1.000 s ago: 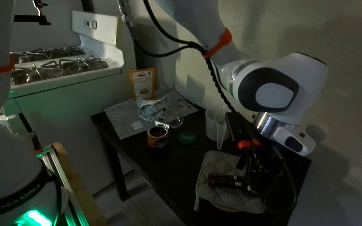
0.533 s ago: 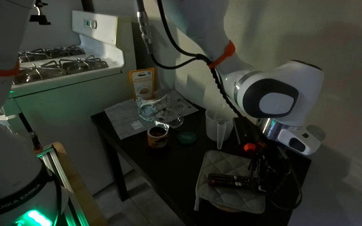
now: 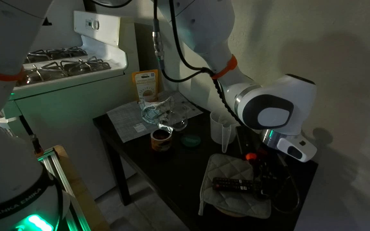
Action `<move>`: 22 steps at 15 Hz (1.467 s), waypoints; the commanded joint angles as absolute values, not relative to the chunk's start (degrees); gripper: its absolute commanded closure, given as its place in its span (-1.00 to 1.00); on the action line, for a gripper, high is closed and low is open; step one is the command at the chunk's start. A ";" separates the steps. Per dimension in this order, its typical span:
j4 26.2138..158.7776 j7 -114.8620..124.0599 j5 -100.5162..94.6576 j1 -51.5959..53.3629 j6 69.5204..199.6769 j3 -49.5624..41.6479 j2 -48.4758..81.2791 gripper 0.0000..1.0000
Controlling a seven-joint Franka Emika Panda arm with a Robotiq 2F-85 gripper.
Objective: Put the black object and black remote control in the clear jug.
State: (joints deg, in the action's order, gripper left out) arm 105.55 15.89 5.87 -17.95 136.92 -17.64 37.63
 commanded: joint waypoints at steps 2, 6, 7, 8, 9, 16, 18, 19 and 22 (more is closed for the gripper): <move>104.24 16.01 6.64 -18.59 137.58 -17.27 39.14 0.03; 105.47 15.80 6.15 -18.05 137.97 -17.51 37.14 0.55; 108.17 15.11 5.80 -17.44 138.99 -17.49 34.32 0.55; 110.40 14.14 5.41 -16.99 140.49 -17.42 31.94 0.55; 113.89 12.96 4.81 -16.24 142.96 -17.49 28.23 0.55; 124.75 9.67 -0.83 -12.21 150.65 -17.95 9.30 0.55; 127.36 8.81 2.16 -12.39 156.41 -15.73 5.46 0.55; 128.90 9.09 4.31 -12.12 159.96 -14.55 4.33 0.55; 135.27 9.33 6.80 -10.50 174.30 -11.55 1.61 0.55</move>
